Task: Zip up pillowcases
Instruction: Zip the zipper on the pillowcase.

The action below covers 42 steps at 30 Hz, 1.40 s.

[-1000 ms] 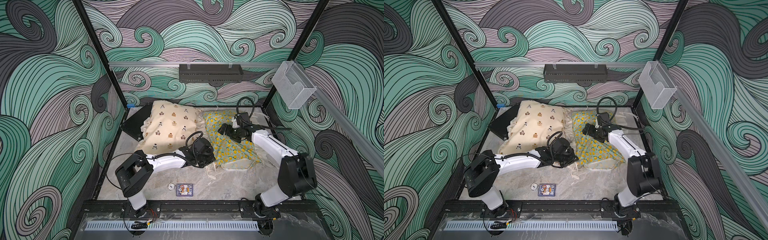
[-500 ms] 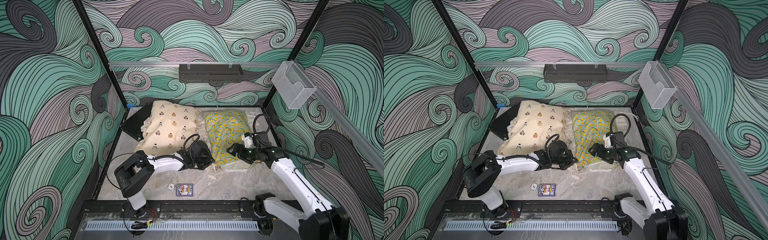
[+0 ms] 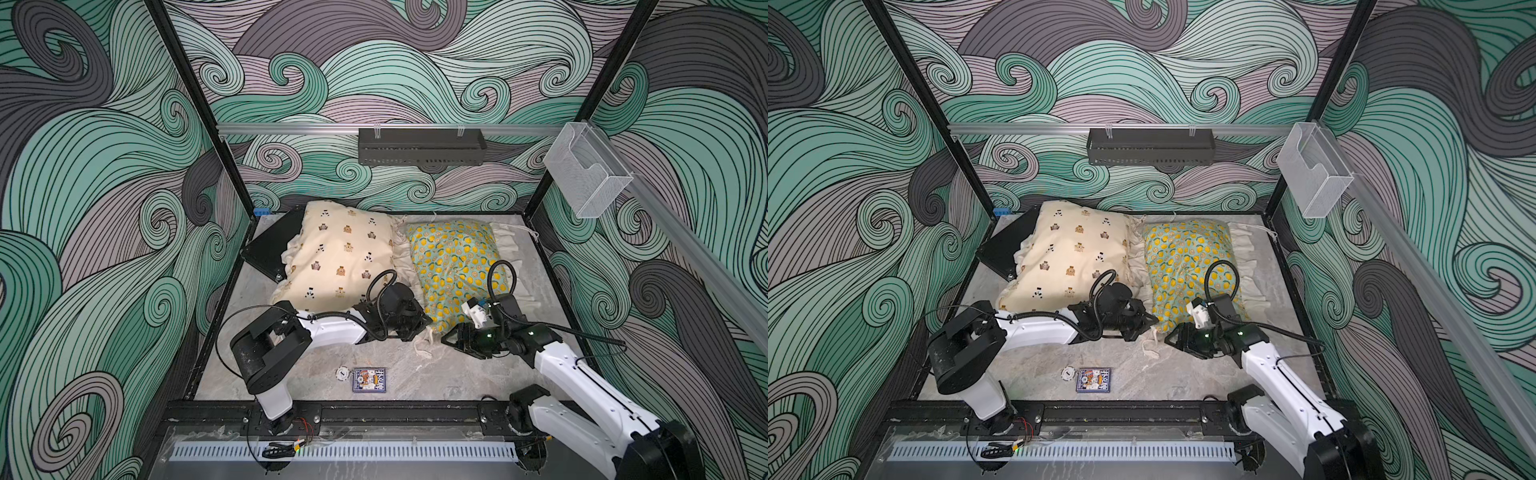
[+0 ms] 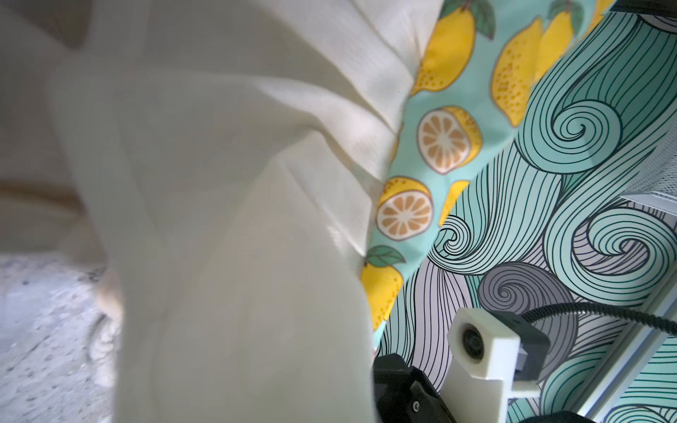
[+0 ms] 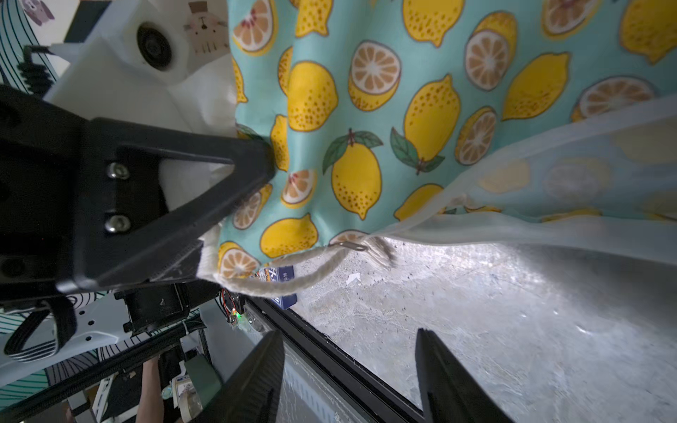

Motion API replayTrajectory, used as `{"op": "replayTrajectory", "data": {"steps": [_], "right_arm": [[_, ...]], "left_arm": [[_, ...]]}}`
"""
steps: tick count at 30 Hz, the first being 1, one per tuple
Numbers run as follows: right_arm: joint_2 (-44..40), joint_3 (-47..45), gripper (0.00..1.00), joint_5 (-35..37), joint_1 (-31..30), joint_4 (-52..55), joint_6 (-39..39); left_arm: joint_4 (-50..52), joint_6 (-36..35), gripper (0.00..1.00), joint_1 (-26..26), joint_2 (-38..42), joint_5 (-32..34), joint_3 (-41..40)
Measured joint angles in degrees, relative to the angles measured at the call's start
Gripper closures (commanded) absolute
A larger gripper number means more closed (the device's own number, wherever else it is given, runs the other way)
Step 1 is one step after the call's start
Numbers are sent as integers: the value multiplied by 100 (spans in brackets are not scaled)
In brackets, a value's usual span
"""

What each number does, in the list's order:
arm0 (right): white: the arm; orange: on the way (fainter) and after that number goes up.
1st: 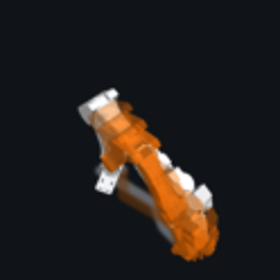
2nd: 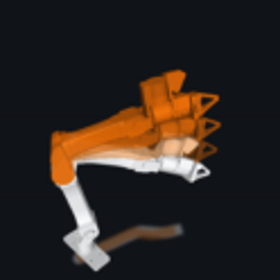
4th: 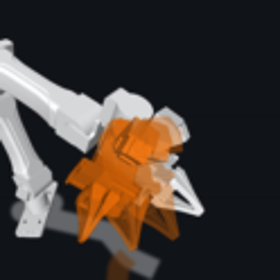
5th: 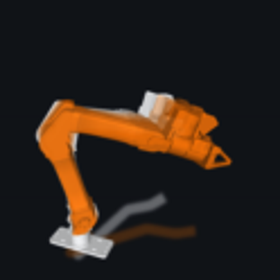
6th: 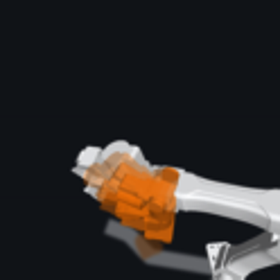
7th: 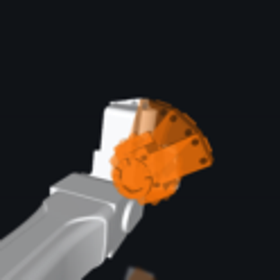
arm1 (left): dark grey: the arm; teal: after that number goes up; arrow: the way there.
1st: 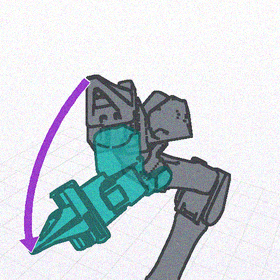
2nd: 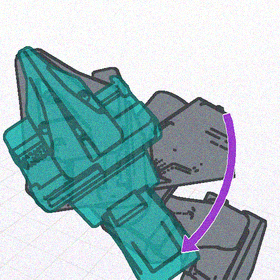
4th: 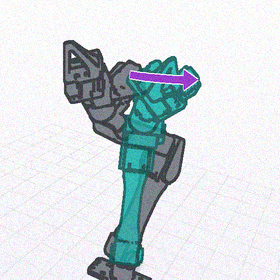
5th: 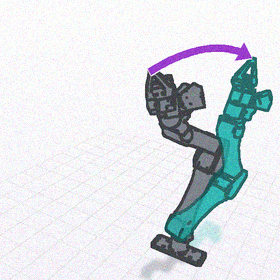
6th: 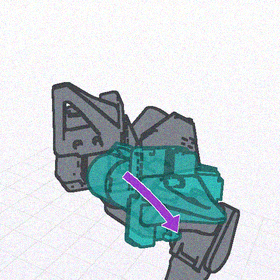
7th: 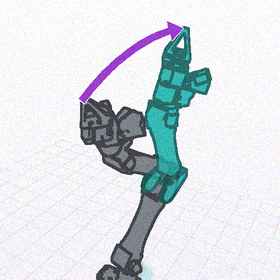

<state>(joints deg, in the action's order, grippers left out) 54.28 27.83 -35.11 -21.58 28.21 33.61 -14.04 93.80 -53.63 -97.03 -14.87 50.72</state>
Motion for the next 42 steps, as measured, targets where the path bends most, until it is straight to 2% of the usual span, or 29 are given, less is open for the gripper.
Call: {"op": "replayTrajectory", "data": {"steps": [5,18,42], "right_arm": [[393,-179,46,-203,-133,-883,11],[887,-577,55,-240,-162,-1904,-46],[160,-785,71,87,-162,-2227,-52]], "left_arm": [[-48,66,100,0,0,0,2],[-59,68,100,0,0,2,2],[-63,52,100,0,-4,2,2]]}}
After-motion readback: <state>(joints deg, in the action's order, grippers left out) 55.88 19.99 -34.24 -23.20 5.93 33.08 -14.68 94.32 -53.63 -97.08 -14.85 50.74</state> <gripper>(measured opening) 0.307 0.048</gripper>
